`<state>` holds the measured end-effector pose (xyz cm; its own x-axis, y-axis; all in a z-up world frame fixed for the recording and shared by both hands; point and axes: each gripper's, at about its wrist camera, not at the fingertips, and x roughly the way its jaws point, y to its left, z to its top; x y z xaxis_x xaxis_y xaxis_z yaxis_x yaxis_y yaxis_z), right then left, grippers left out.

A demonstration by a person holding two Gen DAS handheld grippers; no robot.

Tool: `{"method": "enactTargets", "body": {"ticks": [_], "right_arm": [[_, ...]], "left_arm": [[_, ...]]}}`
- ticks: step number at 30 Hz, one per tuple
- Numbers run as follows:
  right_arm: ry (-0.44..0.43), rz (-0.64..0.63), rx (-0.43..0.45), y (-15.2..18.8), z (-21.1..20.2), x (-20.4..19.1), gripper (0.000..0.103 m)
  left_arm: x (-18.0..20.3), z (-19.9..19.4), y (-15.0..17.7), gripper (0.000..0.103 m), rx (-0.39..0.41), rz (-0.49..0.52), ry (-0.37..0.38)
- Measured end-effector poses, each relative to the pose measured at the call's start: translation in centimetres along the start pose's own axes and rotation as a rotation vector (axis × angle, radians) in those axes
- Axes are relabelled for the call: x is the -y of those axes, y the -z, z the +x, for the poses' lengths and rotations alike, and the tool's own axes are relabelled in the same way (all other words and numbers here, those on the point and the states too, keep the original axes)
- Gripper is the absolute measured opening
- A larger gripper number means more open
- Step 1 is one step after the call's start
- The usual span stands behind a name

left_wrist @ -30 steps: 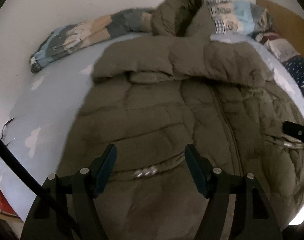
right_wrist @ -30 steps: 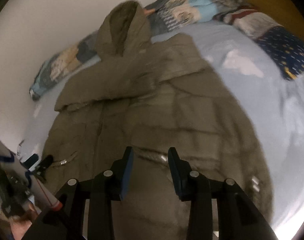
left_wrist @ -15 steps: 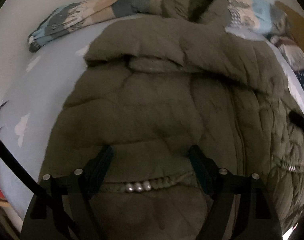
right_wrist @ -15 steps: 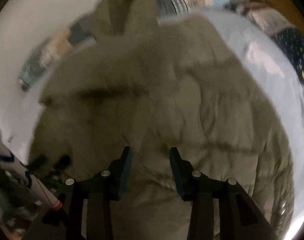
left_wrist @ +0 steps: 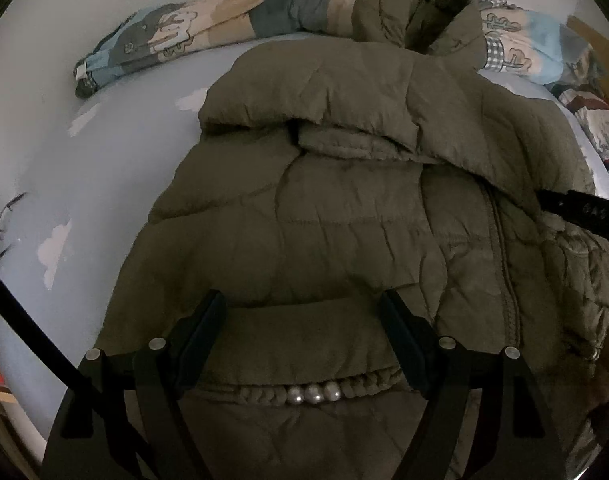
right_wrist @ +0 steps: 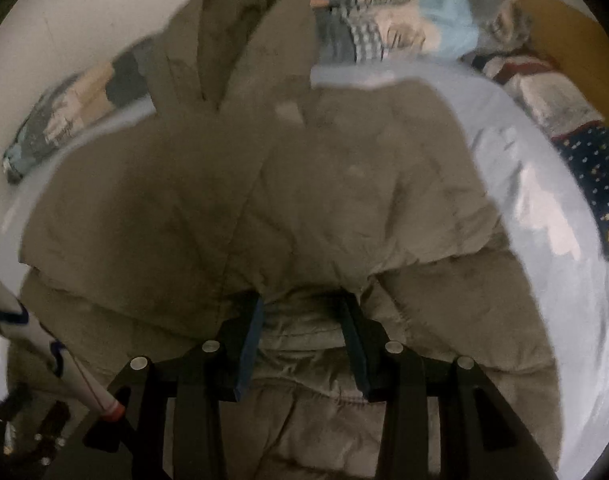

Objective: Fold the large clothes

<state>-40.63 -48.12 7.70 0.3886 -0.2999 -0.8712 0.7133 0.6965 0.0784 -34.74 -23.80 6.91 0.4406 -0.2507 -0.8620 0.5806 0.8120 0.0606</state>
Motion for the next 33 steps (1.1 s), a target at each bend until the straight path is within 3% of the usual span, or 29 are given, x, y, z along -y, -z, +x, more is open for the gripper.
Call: {"method": "enactTargets", "body": {"ticks": [5,8,15,23,33], "right_arm": [[0.000,0.039,0.025,0.1,-2.0,0.1,0.044],[-0.051,0.019,0.060,0.8,-4.3,-1.2,0.046],[-0.111,-0.045,-0.056,3.8,-3.4,-4.0,0.046],[-0.097,-0.063,-0.121,4.4,-1.2,-4.4,0.056],[-0.109,-0.031,-0.094,3.8,-2.5,-3.8,0.056]], "left_arm": [[-0.6,-0.6,0.1,0.078,0.017,-0.016,0.007],[-0.8,-1.1,0.1,0.078,0.044,-0.013,-0.003],[-0.9,-1.5,0.1,0.078,0.078,-0.005,-0.025],[-0.4,-1.3,0.1,0.078,0.082,0.031,-0.024],[-0.4,-2.2,-0.1,0.078,0.132,0.029,-0.030]]}}
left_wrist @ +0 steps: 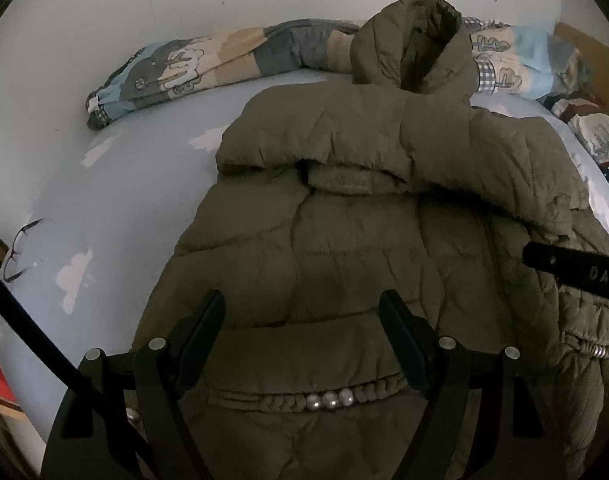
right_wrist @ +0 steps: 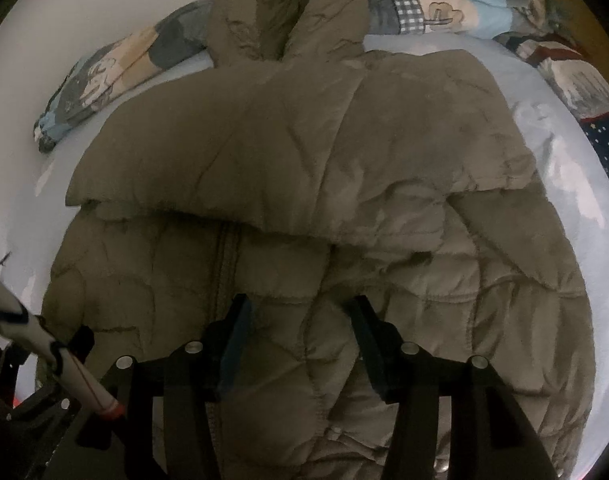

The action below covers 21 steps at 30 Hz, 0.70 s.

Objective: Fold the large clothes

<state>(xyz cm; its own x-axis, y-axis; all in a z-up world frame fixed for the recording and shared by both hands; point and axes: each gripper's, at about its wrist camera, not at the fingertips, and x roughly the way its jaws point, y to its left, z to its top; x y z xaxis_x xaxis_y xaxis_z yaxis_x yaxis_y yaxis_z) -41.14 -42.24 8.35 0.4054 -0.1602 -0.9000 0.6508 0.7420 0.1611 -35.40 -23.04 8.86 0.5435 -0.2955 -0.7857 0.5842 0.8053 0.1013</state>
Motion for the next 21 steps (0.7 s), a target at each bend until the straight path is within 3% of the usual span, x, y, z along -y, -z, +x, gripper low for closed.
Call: {"method": "enactTargets", "body": {"ticks": [21], "right_arm": [[0.011,0.065,0.056,-0.7,-1.8,1.8,0.057]], "left_arm": [[1.2,-1.4,0.0,0.078,0.086,0.061,-0.006]]}}
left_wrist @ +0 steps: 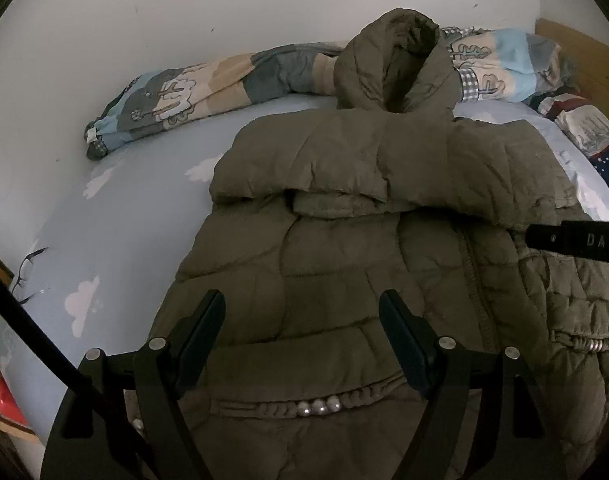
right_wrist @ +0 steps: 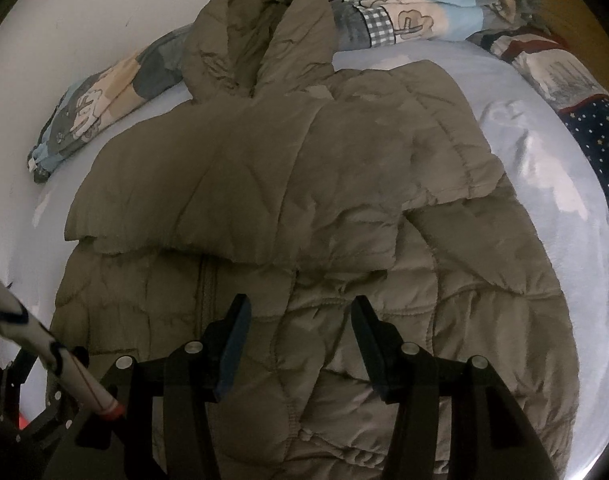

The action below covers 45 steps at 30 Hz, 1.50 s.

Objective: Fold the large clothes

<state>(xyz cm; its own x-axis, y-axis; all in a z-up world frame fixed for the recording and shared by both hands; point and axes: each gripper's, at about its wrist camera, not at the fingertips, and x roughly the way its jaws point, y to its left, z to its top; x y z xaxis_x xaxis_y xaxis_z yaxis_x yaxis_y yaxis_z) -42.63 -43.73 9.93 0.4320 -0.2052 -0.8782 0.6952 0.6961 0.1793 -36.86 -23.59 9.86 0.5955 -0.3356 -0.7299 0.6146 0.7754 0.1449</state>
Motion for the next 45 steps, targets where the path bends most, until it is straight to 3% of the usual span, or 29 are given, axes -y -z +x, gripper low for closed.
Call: {"method": "enactTargets", "body": {"ticks": [11,27,33,40,43,45], "right_arm": [[0.016,0.061,0.029,-1.1,-0.5,1.7,0.057],[0.007,0.097,0.035,-1.4,-0.6,3.1,0.061],[0.018,0.080,0.054,-1.3,-1.3,3.3,0.061],[0.031,0.085,0.084,-0.5,-4.1,3.8,0.065],[0.021,0.090,0.084,-1.1,-5.4,3.9,0.065],[0.023,0.089,0.087,-2.3,-6.5,3.7,0.065]], "left_arm": [[0.1,-0.1,-0.3,0.078,0.008,-0.006,0.009],[0.1,-0.8,-3.3,0.078,0.088,-0.006,0.013],[-1.3,2.8,-6.3,0.078,0.068,-0.035,-0.015],[-2.7,8.3,-8.0,0.078,-0.064,-0.059,0.005],[-2.5,8.5,-8.0,0.078,-0.092,-0.066,0.038],[-2.6,7.5,-8.4,0.078,-0.067,-0.070,0.052]]}}
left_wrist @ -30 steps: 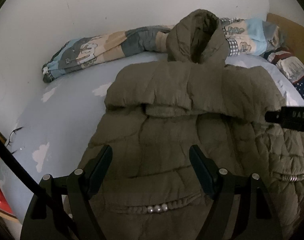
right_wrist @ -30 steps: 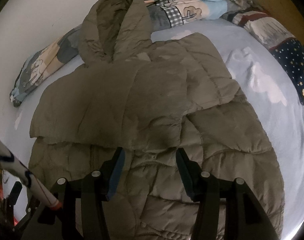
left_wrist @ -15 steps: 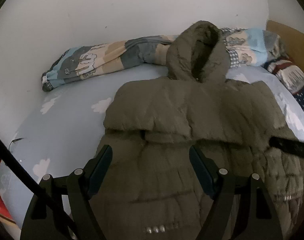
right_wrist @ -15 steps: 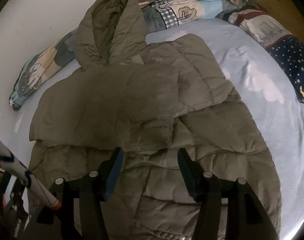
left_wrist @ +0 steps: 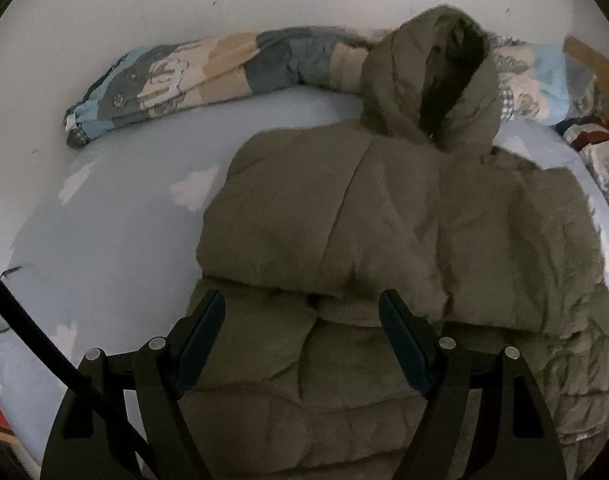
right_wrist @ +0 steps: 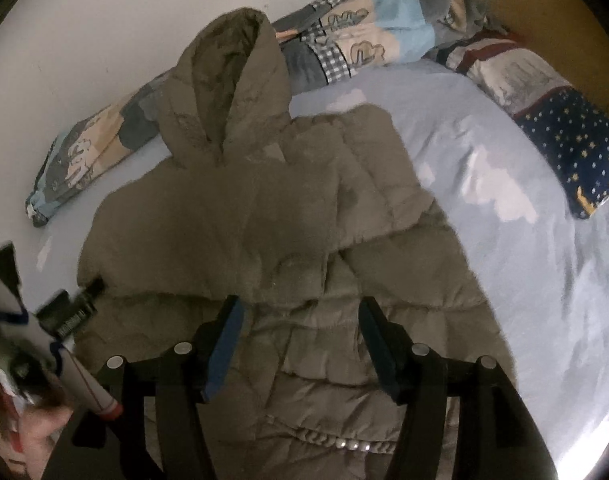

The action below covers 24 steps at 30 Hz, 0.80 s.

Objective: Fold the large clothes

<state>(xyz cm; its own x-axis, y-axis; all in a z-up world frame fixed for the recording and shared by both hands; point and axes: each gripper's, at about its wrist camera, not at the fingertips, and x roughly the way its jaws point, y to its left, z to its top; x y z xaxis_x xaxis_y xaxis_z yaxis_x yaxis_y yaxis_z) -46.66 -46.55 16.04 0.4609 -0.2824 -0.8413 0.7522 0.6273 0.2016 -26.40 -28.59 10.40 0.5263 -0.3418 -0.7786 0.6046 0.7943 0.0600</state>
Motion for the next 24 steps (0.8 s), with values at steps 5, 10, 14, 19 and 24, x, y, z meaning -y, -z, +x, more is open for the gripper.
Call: {"method": "enactTargets", "body": {"ticks": [5,10,14,19,24], "right_arm": [[-0.023,-0.025,0.013,-6.7,-2.4,-2.3,0.066],[-0.036,-0.034,0.084,-15.9,-2.8,-5.7,0.075],[-0.021,-0.046,0.133,-22.5,0.1,-7.5,0.076],[-0.007,0.007,0.132,-29.0,6.5,-7.3,0.076],[-0.010,0.049,0.124,-34.1,12.9,-6.9,0.076]], "left_arm": [[-1.1,-2.2,-1.2,0.078,0.055,-0.048,0.054],[-0.7,-2.9,-1.3,0.078,0.089,-0.024,0.021],[-0.9,-2.5,-1.5,0.078,0.100,-0.017,-0.009],[-1.2,-1.2,-1.8,0.078,0.098,-0.041,-0.005],[-1.1,-0.3,-1.5,0.078,0.101,-0.023,-0.021]]}}
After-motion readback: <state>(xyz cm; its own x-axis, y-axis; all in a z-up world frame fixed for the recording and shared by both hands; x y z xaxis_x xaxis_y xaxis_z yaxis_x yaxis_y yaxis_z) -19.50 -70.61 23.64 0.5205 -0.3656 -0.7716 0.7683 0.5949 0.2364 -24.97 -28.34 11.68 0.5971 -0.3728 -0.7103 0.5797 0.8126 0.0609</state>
